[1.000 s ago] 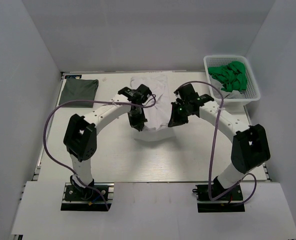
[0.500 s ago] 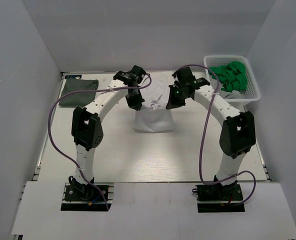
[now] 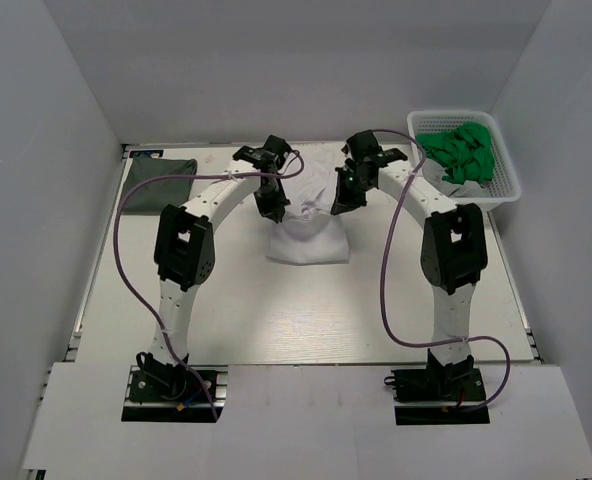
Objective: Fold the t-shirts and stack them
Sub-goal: Fold the folded rectangular tshirt in 1/3 of the way
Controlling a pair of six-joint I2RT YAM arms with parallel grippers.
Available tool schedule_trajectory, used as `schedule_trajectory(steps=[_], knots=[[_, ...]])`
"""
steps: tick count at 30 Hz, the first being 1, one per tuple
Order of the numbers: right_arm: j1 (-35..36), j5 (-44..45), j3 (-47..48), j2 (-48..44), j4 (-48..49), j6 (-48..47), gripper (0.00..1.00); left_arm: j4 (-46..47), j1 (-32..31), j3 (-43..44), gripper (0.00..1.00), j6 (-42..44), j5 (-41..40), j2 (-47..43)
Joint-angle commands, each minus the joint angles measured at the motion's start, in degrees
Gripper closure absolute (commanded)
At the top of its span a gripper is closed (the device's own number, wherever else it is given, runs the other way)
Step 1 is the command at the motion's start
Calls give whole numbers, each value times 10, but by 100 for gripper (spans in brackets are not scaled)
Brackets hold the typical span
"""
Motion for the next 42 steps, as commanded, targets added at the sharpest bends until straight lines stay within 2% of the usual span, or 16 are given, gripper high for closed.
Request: schedule_trajectory(steps=[1,7,15,16,17,21,22,23,24,25,26,27,32,35,37,42], knots=[[-5,-14,45,28,-3,-8,100,17,10,32,100,7,11,12],[-6,-45,87,82,-4,-15,100,15,21,32,100,7,11,25],[-12,-27,96,101,7,4,100,27,39,32,100,7,10,44],[-11,-27,99,102,8,5,100,33,39,32,95,13,10,51],[-12,-20,104,108,10,8,100,33,39,38,86,13,10,51],[-19,10,112,116,26,30,100,44,49,58,74,20,4,68],[-20,8,112,115,33,31,95,52,49,66,72,20,4,73],[-22,5,117,118,51,30,85,52,54,79,65,20,-2,73],[-22,-2,119,121,55,30,27,44,60,86,58,20,-2,80],[-26,-8,126,121,57,21,10,29,60,100,45,20,-12,80],[-26,-12,134,125,55,20,10,23,66,100,14,20,-17,80],[-27,-22,146,124,52,15,10,23,72,105,0,20,-29,80],[-27,-37,122,74,69,-16,10,32,92,84,0,15,-29,39],[-27,-65,58,25,105,-24,10,55,92,42,0,34,0,-8],[-27,-85,30,-5,107,-23,10,85,78,8,0,47,38,-32],[-29,-117,-85,-83,153,8,10,174,59,-75,0,70,207,-94]])
